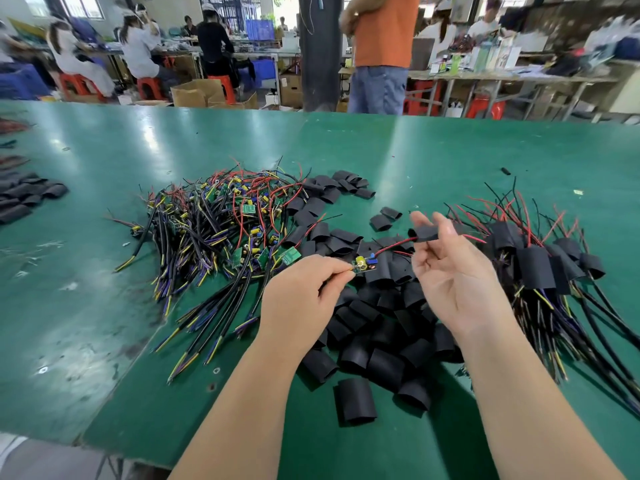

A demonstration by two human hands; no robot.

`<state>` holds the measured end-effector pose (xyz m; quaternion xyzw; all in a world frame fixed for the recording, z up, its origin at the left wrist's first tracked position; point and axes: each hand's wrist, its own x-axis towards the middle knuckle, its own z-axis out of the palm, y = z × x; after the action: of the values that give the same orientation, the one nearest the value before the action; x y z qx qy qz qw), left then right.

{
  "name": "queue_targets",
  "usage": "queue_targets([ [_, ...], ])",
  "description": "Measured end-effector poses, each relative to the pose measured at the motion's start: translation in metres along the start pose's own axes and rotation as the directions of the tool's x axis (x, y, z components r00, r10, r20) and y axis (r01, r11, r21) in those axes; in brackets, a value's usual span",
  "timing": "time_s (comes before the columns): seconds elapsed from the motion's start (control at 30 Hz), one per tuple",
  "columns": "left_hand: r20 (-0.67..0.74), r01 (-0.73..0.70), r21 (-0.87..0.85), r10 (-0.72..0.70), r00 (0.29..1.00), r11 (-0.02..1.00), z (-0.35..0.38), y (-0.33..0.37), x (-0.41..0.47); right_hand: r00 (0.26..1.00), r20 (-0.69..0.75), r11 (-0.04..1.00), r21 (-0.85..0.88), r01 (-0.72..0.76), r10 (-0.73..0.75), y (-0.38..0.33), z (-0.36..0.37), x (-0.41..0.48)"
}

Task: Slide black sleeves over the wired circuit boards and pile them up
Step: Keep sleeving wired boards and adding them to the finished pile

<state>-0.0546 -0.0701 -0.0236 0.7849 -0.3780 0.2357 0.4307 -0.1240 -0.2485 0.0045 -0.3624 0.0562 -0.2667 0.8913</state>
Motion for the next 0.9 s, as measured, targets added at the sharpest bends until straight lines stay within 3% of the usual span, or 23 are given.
queue_targets([
  [0.2, -0.062, -0.023, -0.015, 0.022, 0.998, 1.0, 0.0, 0.004, 0.0, 0.993, 0.059, 0.964, -0.252, -0.083, 0.101, 0.018, 0.009, -0.006],
  [0.53, -0.057, 0.031, -0.141, -0.039, 0.998, 0.99, 0.002, 0.006, 0.001, 0.981, 0.193, 0.936, -0.35, 0.032, 0.038, 0.02, 0.011, -0.011],
  [0.9, -0.038, 0.039, -0.128, -0.044, 0.998, 0.991, 0.002, 0.007, 0.003, 0.984, 0.133, 0.949, -0.305, -0.077, 0.122, 0.027, 0.014, -0.013],
])
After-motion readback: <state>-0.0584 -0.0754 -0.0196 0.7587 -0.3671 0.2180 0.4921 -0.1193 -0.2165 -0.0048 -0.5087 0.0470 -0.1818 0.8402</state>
